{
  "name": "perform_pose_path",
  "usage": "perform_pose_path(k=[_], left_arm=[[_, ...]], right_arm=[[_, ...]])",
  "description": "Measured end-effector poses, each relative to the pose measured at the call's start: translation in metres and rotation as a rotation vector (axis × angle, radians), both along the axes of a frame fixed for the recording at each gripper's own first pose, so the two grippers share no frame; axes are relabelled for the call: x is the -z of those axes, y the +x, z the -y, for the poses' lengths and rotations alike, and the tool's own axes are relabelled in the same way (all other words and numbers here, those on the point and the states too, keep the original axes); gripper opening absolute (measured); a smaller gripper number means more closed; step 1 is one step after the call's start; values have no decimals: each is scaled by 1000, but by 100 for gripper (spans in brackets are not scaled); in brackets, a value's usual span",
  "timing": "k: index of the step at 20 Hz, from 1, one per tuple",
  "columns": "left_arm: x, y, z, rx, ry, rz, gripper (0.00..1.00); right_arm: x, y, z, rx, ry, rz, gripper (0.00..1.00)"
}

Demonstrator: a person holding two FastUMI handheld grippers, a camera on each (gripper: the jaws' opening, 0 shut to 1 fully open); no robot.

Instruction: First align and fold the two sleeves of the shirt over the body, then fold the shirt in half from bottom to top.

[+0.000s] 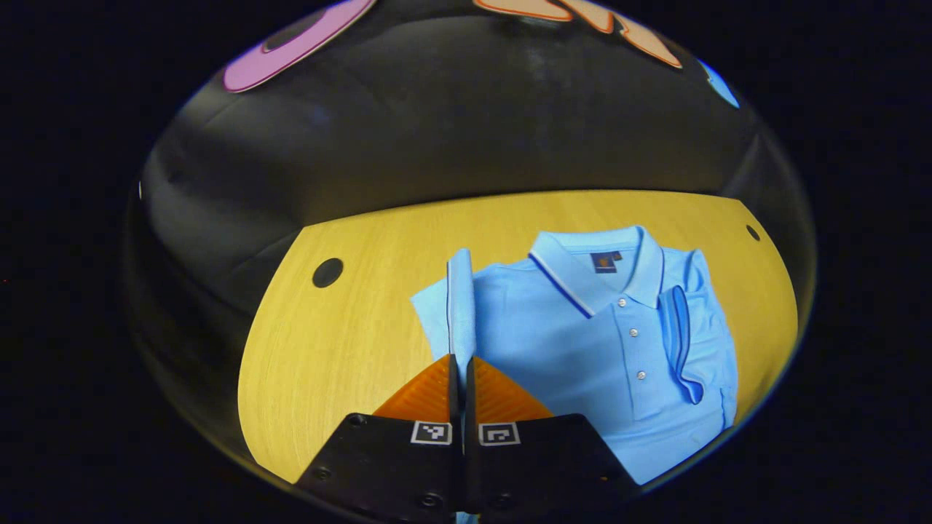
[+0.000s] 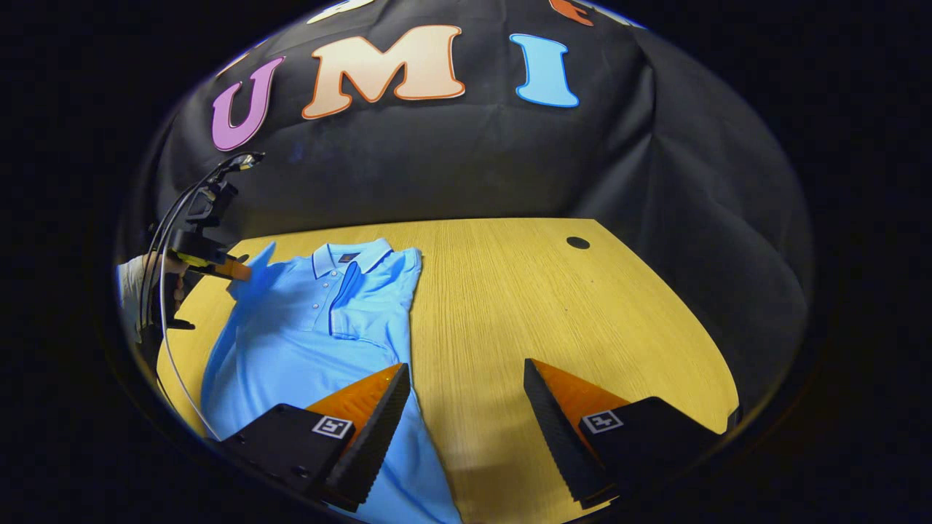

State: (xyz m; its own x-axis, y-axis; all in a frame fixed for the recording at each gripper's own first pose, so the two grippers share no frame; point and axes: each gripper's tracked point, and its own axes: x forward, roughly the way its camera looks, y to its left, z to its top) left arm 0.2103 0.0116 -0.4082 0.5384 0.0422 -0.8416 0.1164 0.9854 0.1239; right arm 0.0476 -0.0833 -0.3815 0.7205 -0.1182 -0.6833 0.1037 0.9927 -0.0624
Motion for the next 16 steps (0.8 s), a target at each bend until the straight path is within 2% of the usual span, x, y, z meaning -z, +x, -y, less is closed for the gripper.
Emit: perform_pose_path(k=[5,8,10,11,12,14,15,16], left_arm=[[23,-19,57,99,9,-28,0],[42,-31,73,79,6,-66,0],[37,-25,80,77,-25,-20,1],[32,-30,83,78,-52,-21,12],[22,-33,85,77,-71,-1,16],[-8,-41,82,84,-85,70,69],[-23,-50,81,90,-92,102,82],[-37,-64,77,97,-99,124,85]], right_arm=[[-1,-9,26,25,5,-5,98],[-3,-12,36,29,20,-6,98],[-6,-10,37,4,41,3,96],[-8,-10,37,-19,50,7,96],[-9,-8,35,-49,60,8,96],[-10,-9,31,-118,84,0,98],[-12,-12,28,-152,99,-2,98],[-12,-15,24,-183,114,-8,96]])
